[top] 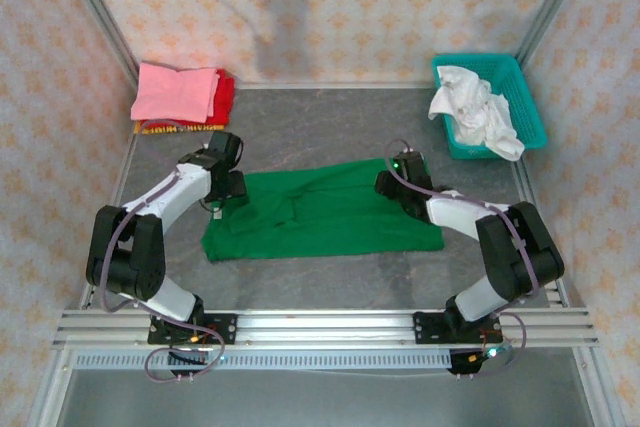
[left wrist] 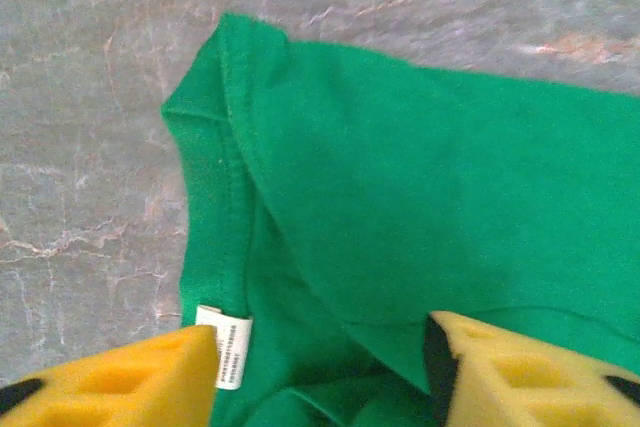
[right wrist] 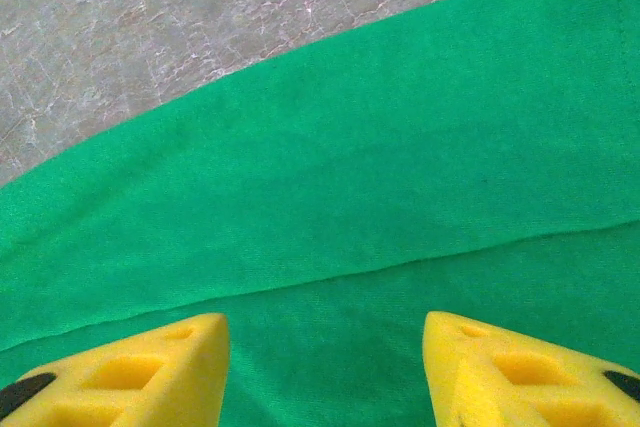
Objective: Fold and stack the t-shirts
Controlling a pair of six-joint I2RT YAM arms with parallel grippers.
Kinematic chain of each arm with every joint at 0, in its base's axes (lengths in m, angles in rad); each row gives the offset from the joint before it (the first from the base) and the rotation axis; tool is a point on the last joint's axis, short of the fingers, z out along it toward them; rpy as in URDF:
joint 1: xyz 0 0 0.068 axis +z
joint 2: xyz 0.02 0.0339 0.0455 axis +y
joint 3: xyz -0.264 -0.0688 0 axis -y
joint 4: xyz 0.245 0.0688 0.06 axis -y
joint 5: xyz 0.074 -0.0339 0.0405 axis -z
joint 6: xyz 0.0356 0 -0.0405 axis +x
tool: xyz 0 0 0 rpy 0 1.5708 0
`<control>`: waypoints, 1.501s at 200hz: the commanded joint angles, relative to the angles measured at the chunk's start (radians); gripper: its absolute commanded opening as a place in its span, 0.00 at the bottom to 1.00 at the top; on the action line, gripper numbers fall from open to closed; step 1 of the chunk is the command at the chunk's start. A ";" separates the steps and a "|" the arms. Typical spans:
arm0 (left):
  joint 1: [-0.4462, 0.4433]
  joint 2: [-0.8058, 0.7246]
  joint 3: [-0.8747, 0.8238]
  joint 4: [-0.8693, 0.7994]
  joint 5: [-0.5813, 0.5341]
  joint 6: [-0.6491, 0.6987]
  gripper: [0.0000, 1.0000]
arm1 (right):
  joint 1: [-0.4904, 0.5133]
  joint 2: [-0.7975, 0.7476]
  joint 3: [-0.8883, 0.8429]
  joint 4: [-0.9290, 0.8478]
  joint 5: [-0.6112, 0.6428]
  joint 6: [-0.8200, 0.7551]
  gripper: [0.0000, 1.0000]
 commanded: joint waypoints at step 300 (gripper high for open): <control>0.096 0.269 0.406 -0.073 -0.133 0.147 0.48 | -0.084 0.015 0.019 -0.020 -0.016 0.055 0.55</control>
